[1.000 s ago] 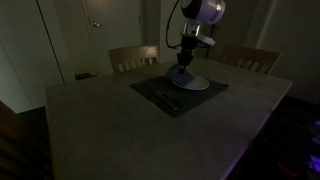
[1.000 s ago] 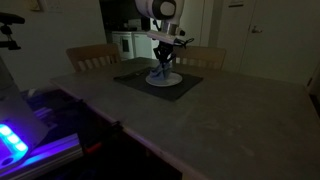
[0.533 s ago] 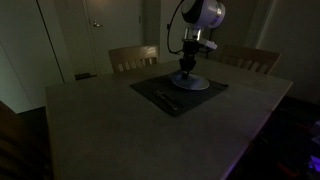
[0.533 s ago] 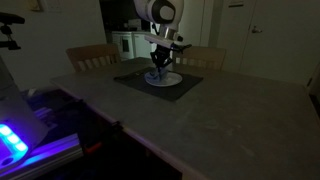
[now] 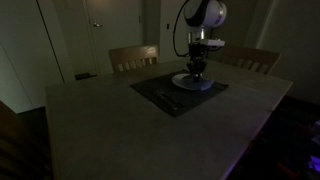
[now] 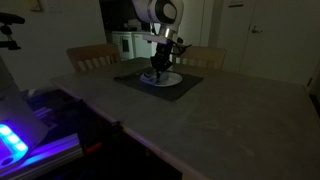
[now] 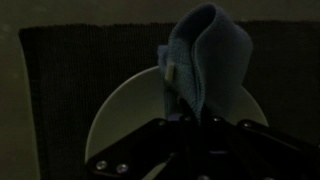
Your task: Wipe the white plate using the blue towel
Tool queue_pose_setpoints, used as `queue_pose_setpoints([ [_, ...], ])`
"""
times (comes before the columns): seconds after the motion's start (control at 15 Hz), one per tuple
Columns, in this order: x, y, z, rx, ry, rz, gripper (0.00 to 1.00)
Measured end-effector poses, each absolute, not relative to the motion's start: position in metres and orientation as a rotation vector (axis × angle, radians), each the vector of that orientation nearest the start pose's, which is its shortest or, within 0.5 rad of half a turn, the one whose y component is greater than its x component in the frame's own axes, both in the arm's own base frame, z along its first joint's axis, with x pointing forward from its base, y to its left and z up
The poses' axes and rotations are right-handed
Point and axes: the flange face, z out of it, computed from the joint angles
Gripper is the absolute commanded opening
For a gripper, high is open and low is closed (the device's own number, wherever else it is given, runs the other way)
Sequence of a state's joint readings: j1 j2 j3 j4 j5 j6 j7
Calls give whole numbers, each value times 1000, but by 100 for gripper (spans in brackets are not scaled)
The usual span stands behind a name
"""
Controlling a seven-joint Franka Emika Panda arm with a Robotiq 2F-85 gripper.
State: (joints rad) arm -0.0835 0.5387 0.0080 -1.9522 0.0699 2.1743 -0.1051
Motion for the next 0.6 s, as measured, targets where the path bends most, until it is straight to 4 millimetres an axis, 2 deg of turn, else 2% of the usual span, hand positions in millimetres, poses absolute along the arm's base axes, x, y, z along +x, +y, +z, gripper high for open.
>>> queue_pose_setpoints([
  [0.6, 580, -48, 174, -3255, 335, 508, 2],
])
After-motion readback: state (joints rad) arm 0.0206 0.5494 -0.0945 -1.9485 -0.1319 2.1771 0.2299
